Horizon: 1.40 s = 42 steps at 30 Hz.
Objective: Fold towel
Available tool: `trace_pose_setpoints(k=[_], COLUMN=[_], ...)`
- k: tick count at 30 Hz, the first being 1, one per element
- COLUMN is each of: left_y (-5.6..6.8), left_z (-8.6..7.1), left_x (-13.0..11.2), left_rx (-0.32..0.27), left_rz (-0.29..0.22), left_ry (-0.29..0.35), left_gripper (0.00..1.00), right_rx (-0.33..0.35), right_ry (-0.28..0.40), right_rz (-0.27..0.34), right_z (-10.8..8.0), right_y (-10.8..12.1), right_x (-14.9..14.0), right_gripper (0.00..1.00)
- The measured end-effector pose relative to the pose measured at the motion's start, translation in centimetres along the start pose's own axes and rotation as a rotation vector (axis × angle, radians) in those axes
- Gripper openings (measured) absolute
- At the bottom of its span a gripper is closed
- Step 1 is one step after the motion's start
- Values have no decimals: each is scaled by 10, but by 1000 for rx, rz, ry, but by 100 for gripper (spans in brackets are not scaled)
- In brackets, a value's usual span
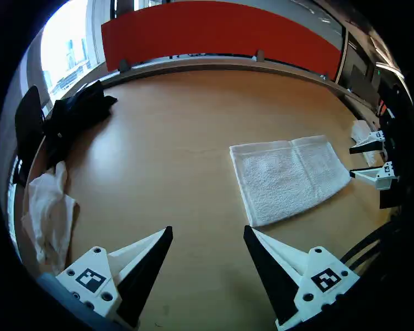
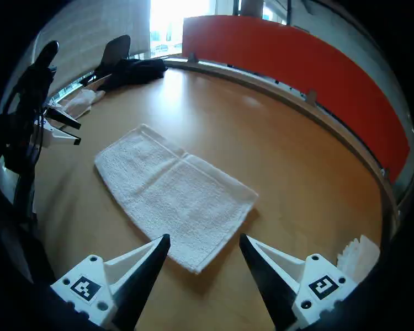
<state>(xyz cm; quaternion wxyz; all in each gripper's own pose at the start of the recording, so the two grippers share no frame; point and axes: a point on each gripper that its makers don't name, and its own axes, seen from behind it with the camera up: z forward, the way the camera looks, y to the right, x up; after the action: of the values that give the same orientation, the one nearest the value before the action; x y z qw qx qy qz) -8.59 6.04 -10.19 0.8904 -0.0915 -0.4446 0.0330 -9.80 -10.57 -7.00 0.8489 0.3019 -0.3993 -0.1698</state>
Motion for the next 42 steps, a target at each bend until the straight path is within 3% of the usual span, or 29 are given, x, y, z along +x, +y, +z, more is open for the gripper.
trace_pose_setpoints(k=[12, 22, 30, 38, 42], left_y=[-12, -22, -28, -29, -28], left_z=[-14, -19, -21, -20, -20], left_x=[-8, -13, -13, -13, -14], left_rx=[29, 42, 46, 46, 43], left_rz=[-38, -61, -70, -69, -66], left_ry=[3, -3, -3, -6, -9], left_gripper=[96, 96, 96, 96, 96], right_rx=[27, 56, 77, 102, 106], right_ry=[-56, -105, -134, -145, -144], right_rz=[-27, -52, -58, -40, -31], right_z=[6, 3, 1, -3, -4], right_y=[-3, -6, -6, -10, -10], right_x=[-23, -38, -43, -45, -46], right_gripper=[96, 85, 60, 30, 24])
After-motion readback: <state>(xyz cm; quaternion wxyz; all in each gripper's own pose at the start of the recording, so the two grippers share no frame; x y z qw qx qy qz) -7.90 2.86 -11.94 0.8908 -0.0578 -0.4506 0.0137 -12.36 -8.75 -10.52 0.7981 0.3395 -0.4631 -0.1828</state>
